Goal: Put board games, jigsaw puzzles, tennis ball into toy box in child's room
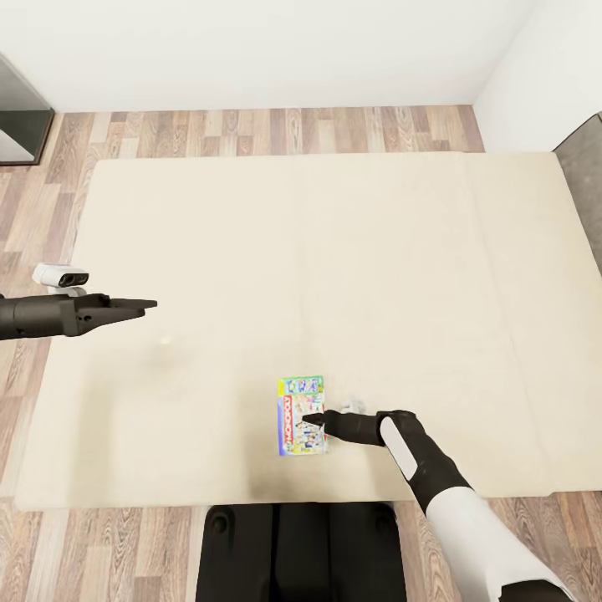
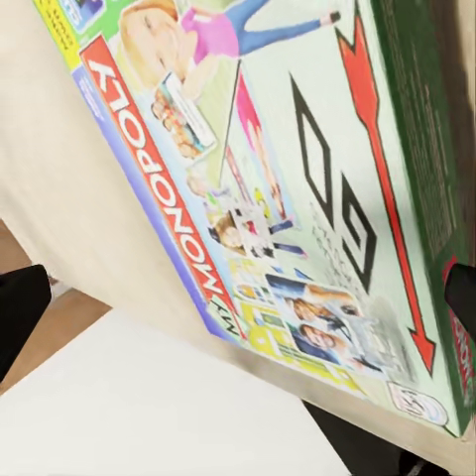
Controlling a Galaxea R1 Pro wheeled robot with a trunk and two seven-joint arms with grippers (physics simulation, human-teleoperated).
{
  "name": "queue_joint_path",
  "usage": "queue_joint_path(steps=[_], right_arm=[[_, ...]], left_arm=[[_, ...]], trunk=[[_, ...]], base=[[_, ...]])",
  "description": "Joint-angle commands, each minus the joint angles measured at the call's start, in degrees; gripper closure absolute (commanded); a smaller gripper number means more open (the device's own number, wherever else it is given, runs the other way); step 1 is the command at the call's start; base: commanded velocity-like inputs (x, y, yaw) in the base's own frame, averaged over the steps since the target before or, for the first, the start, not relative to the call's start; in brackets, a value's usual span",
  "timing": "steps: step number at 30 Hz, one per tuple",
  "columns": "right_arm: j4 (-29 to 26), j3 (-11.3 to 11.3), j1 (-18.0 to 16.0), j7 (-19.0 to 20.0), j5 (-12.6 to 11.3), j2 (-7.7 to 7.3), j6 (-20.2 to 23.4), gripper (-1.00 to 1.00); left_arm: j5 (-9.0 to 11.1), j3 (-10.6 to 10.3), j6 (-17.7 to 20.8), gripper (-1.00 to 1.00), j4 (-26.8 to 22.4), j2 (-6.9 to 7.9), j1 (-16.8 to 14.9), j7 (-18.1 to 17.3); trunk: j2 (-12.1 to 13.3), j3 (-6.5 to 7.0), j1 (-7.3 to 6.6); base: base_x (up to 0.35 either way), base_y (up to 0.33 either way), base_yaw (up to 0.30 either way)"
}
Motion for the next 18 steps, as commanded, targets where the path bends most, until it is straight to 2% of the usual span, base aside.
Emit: queue_joint_path(steps=[1, 7, 18], right_arm=[[0.0, 0.0, 0.0, 0.4, 0.0, 0.09, 0.2, -1.00], [0.0, 0.0, 0.0, 1.0, 0.3, 1.44, 0.0, -1.00], [-0.1, -0.1, 0.0, 0.3, 0.8, 1.89, -0.2, -1.00]], left_arm=[[0.0, 0.0, 0.6, -1.00, 0.0, 0.03, 0.0, -0.2], [-0.1, 0.1, 0.6, -1.00, 0.0, 0.03, 0.0, -0.2], [0.0, 0.1, 0.6, -1.00, 0.0, 0.03, 0.0, -0.3]], trunk=[[-0.1, -0.06, 0.03], [-0.1, -0.06, 0.03], [-0.1, -0.06, 0.03]], base=[[0.000, 0.000, 0.000], [0.000, 0.000, 0.000], [0.000, 0.000, 0.000]])
